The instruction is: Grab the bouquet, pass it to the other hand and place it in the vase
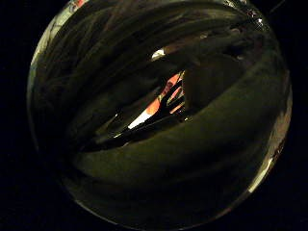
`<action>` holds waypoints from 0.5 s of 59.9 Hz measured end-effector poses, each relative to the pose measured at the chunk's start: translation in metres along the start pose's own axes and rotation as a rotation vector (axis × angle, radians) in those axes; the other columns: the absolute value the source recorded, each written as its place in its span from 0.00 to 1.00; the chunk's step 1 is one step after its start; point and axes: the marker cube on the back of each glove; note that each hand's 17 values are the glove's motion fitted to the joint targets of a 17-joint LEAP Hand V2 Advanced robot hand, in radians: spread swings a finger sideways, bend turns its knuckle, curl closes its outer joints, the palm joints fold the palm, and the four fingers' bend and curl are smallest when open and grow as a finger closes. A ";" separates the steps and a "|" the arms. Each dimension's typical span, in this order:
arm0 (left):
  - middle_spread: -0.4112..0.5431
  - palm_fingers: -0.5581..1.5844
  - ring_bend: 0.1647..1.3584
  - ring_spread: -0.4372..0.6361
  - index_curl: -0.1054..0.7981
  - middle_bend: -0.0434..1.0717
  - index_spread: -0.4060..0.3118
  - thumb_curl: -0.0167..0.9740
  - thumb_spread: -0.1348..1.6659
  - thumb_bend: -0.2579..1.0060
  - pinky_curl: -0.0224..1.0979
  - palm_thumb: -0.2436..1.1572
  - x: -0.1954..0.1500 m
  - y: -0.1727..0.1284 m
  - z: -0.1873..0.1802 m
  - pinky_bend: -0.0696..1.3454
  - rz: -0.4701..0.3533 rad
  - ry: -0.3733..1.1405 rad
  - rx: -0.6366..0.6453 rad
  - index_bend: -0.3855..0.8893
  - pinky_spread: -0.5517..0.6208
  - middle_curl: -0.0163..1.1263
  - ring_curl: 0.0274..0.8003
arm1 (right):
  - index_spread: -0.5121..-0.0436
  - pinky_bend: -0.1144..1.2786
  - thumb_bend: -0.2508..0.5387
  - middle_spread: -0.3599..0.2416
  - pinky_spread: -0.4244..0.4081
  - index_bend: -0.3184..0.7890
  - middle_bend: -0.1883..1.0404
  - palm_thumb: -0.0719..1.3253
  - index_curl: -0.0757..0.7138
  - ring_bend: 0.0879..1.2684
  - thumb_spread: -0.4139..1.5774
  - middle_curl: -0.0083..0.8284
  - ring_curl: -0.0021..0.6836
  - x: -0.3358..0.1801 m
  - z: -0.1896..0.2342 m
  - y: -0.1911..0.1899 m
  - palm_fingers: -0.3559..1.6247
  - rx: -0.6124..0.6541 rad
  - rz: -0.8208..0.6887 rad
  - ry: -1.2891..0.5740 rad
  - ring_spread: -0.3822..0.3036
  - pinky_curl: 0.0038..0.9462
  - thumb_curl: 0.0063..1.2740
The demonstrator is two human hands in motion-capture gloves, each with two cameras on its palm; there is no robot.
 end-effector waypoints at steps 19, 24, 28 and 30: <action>0.05 0.92 0.58 0.05 0.84 0.76 0.04 0.53 0.71 0.19 0.45 0.68 -0.015 -0.007 0.002 0.53 -0.021 -0.056 0.004 0.69 0.13 0.51 0.58 | 0.61 0.32 0.29 0.50 0.60 0.38 0.35 0.46 0.42 0.33 0.74 0.52 0.58 0.012 -0.001 -0.002 0.59 0.012 0.161 0.024 0.38 0.37 0.30; 0.05 0.91 0.58 0.05 0.84 0.77 0.04 0.53 0.71 0.19 0.45 0.68 -0.019 -0.005 0.003 0.53 -0.040 -0.059 -0.011 0.69 0.13 0.51 0.58 | 0.61 0.32 0.29 0.50 0.61 0.37 0.34 0.46 0.41 0.33 0.74 0.53 0.58 0.015 -0.001 -0.001 0.59 0.007 0.171 0.036 0.38 0.38 0.30; 0.05 0.91 0.58 0.05 0.84 0.76 0.04 0.53 0.70 0.19 0.45 0.68 -0.028 -0.009 0.008 0.53 -0.048 -0.059 -0.006 0.69 0.13 0.51 0.58 | 0.61 0.32 0.29 0.50 0.61 0.38 0.34 0.46 0.41 0.32 0.74 0.52 0.58 0.016 -0.001 -0.003 0.59 -0.001 0.110 0.031 0.38 0.38 0.30; 0.05 0.91 0.58 0.05 0.84 0.76 0.04 0.53 0.70 0.19 0.45 0.68 -0.032 -0.010 0.009 0.53 -0.048 -0.061 -0.008 0.69 0.13 0.51 0.58 | 0.61 0.32 0.29 0.50 0.62 0.38 0.34 0.46 0.41 0.32 0.74 0.52 0.58 0.014 0.001 -0.003 0.59 -0.007 0.106 0.006 0.38 0.38 0.30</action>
